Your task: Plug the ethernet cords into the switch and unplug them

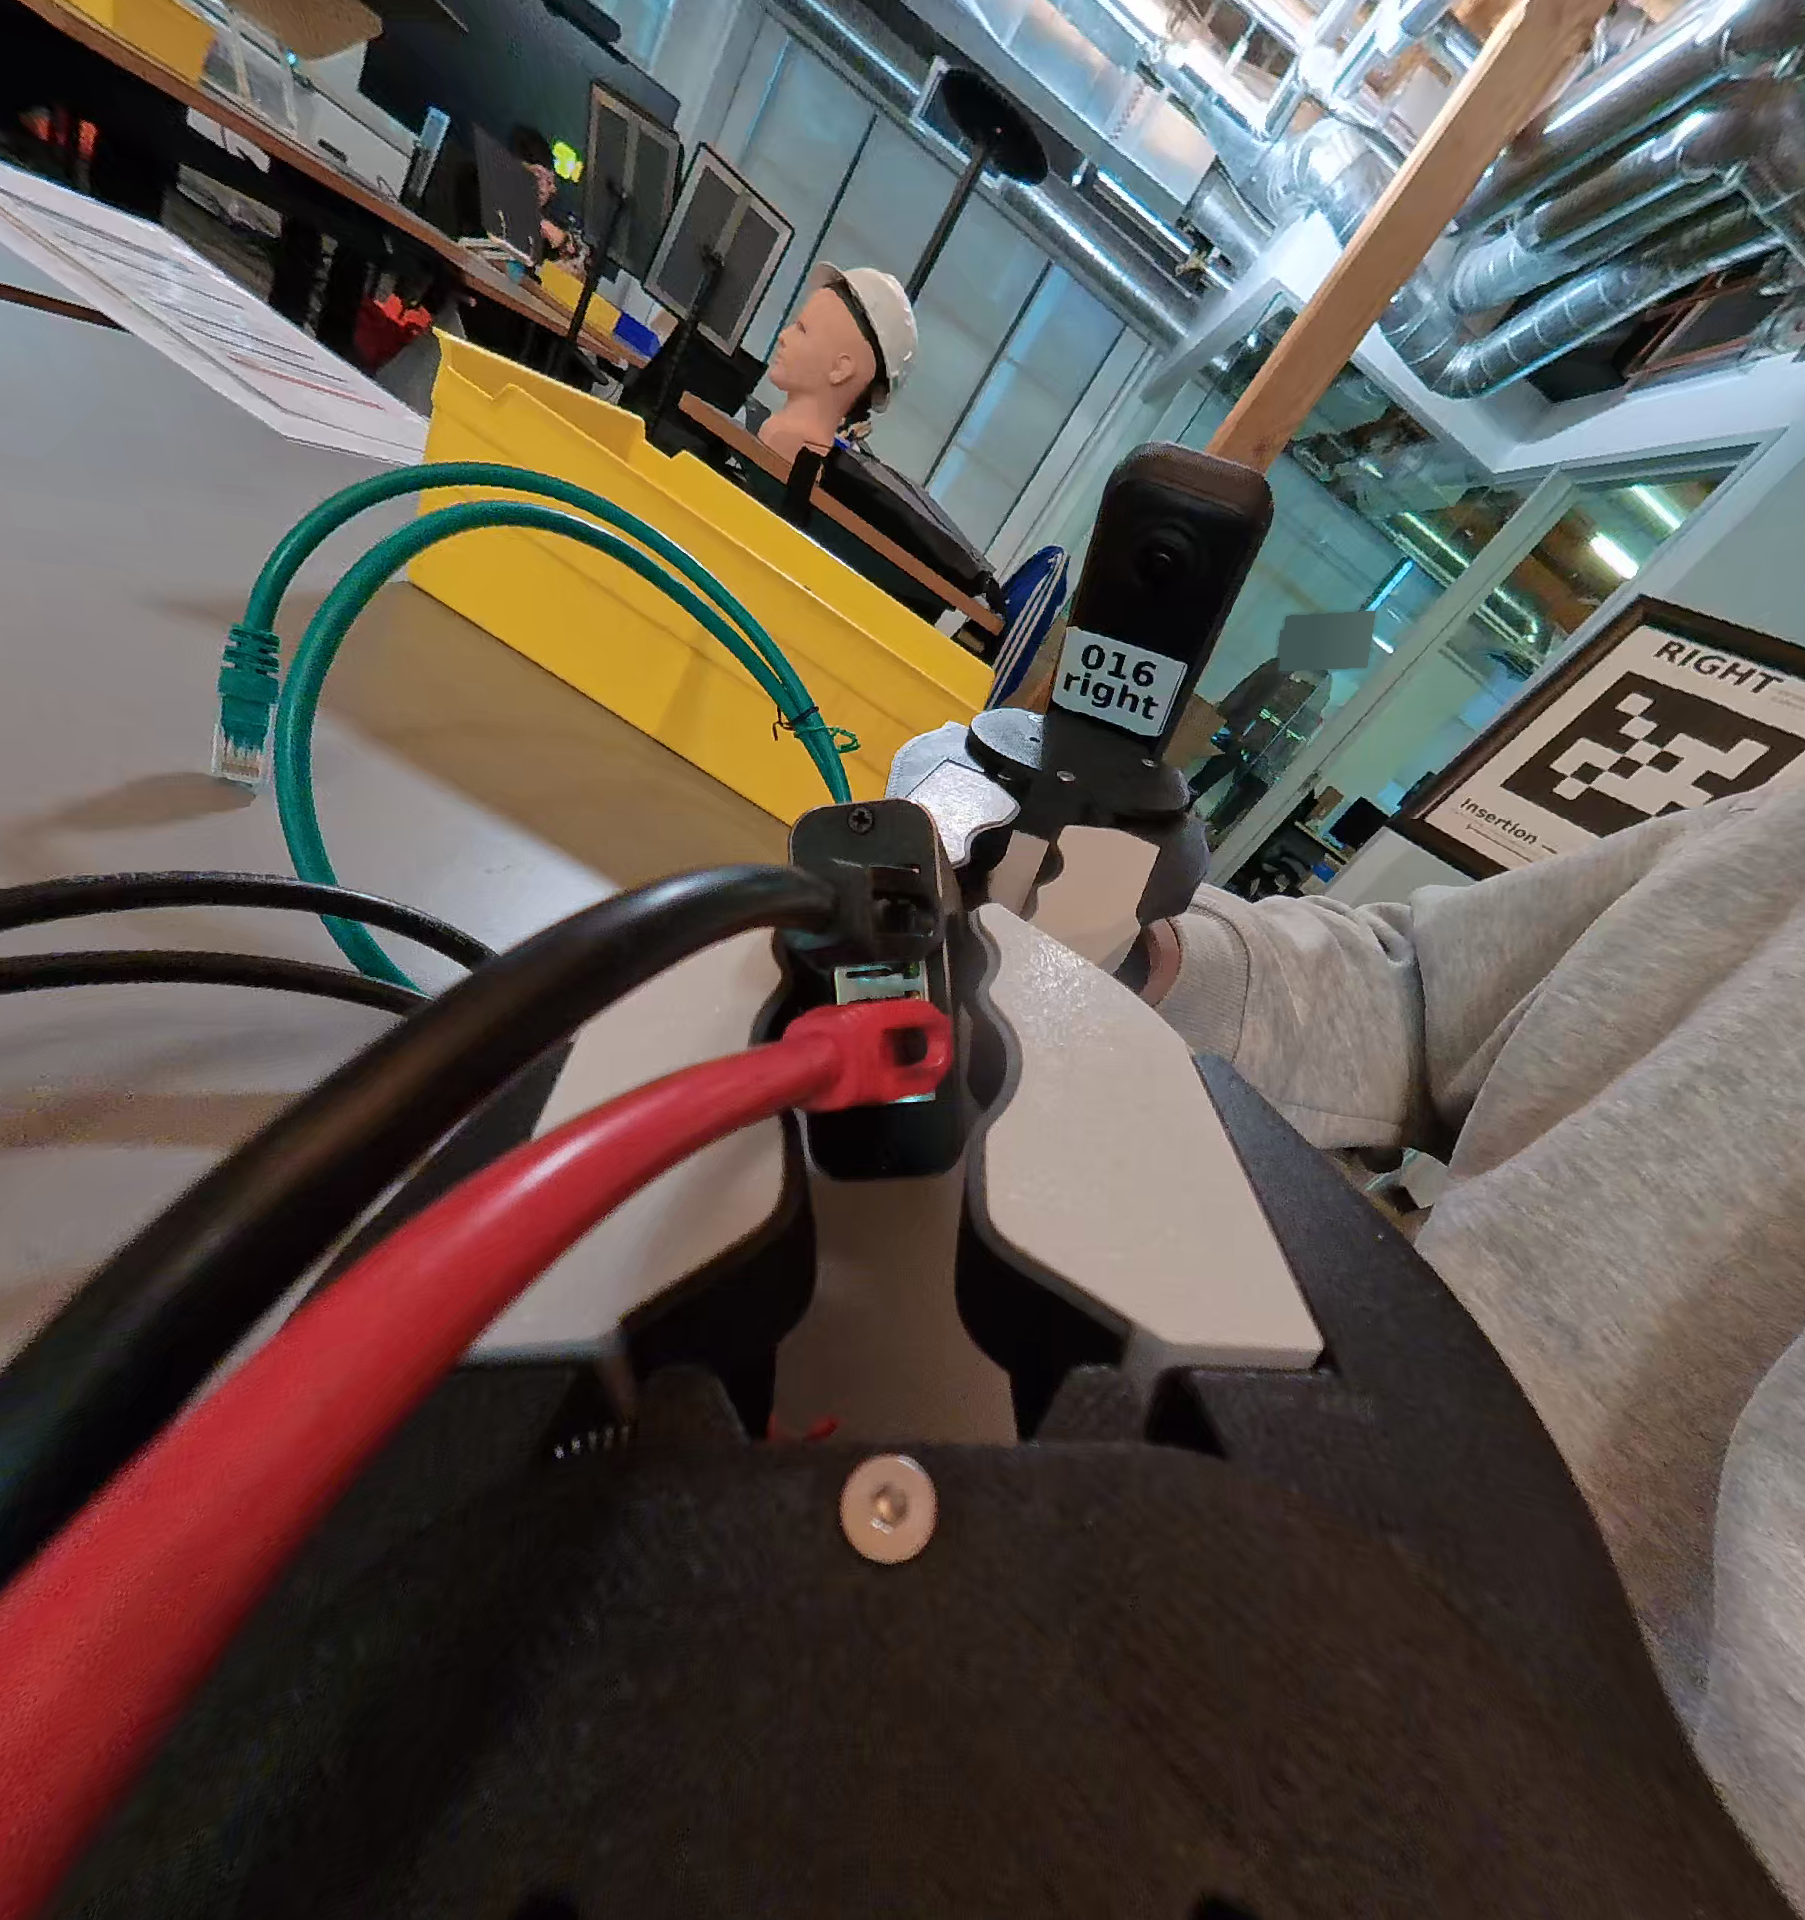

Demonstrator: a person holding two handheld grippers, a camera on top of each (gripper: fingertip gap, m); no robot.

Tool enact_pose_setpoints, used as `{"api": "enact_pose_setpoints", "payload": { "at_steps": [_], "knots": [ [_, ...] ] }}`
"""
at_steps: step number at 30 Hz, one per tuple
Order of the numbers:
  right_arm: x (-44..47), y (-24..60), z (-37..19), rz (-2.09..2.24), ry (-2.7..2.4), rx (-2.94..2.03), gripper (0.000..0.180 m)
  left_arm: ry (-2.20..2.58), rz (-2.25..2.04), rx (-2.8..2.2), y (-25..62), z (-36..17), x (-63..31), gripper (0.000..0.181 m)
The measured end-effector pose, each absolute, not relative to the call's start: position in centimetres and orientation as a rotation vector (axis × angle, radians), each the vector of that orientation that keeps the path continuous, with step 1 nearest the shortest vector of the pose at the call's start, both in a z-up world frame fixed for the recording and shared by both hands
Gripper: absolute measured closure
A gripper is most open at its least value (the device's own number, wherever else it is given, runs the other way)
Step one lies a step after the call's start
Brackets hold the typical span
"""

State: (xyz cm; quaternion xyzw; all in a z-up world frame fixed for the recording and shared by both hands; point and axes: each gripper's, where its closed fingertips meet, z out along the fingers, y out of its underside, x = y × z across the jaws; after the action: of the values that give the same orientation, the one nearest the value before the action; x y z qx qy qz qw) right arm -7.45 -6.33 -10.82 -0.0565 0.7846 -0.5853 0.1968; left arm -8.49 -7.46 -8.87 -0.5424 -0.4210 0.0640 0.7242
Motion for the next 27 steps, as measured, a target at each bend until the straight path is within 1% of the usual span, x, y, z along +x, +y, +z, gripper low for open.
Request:
{"api": "enact_pose_setpoints", "payload": {
  "at_steps": [4, 6, 11, 18, 27],
  "knots": [
    [-8.5, -6.3, -10.1, -1.672, 2.147, -0.062, 0.155, -0.929, 0.159, -1.206, -7.5, -8.9, -8.5, 0.156],
    [-9.4, -6.1, -9.3, -1.696, 2.074, 0.026, 0.153, -0.933, 0.164, -1.204, -7.5, -8.9, -8.5, 0.154],
    [-9.7, -5.9, -9.4, -1.593, 1.972, 0.133, 0.154, -0.942, 0.165, -1.197, -7.7, -8.9, -8.6, 0.154],
    [-7.9, -6.0, -11.1, -1.506, 2.119, -0.019, 0.159, -0.939, 0.167, -1.225, -7.3, -9.1, -8.6, 0.154],
    [-7.8, -5.8, -11.5, -1.443, 2.077, 0.012, 0.164, -0.947, 0.168, -1.252, -7.1, -9.4, -8.7, 0.154]
  ]
}}
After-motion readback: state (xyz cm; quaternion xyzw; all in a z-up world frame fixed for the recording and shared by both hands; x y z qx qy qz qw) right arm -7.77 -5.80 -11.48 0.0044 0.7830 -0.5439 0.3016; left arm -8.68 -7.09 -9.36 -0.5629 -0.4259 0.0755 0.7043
